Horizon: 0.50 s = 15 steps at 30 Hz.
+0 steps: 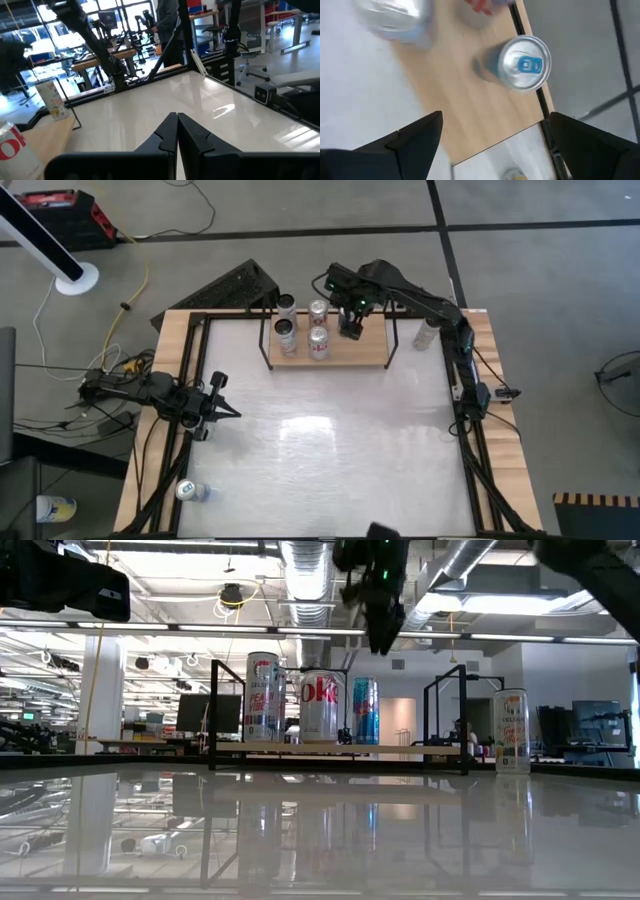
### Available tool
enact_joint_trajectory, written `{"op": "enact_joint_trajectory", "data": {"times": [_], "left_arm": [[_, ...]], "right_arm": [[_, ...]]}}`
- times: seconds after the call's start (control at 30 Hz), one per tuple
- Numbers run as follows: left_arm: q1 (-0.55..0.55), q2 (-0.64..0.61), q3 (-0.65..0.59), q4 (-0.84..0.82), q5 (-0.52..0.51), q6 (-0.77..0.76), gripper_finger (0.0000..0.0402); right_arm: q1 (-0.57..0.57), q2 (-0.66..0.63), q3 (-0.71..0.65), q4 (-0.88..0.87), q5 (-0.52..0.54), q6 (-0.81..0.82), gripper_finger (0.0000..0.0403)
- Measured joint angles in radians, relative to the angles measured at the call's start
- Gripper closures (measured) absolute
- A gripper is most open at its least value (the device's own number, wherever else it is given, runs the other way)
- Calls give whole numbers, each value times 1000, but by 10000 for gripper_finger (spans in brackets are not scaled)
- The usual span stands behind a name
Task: Place canned beverage on shelf
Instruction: Put the right blue soda can on the shelf aligned with the other blue soda can
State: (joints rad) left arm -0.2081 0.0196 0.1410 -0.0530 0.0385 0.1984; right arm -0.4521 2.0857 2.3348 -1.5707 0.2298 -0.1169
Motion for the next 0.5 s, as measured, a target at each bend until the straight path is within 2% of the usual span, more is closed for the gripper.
{"op": "enact_joint_trajectory", "data": {"times": [0.2,0.33,0.4,0.5], "left_arm": [[0,0,0,45,-40,-120,402],[0,0,7,103,-45,-249,402],[0,0,29,100,-46,-309,402],[0,14,91,46,-54,-401,402]], "right_arm": [[145,-155,-3,0,-51,130,14],[319,-226,-3,0,-43,219,14],[431,-242,-3,0,-6,244,14],[609,-236,-4,-1,121,260,14]]}}
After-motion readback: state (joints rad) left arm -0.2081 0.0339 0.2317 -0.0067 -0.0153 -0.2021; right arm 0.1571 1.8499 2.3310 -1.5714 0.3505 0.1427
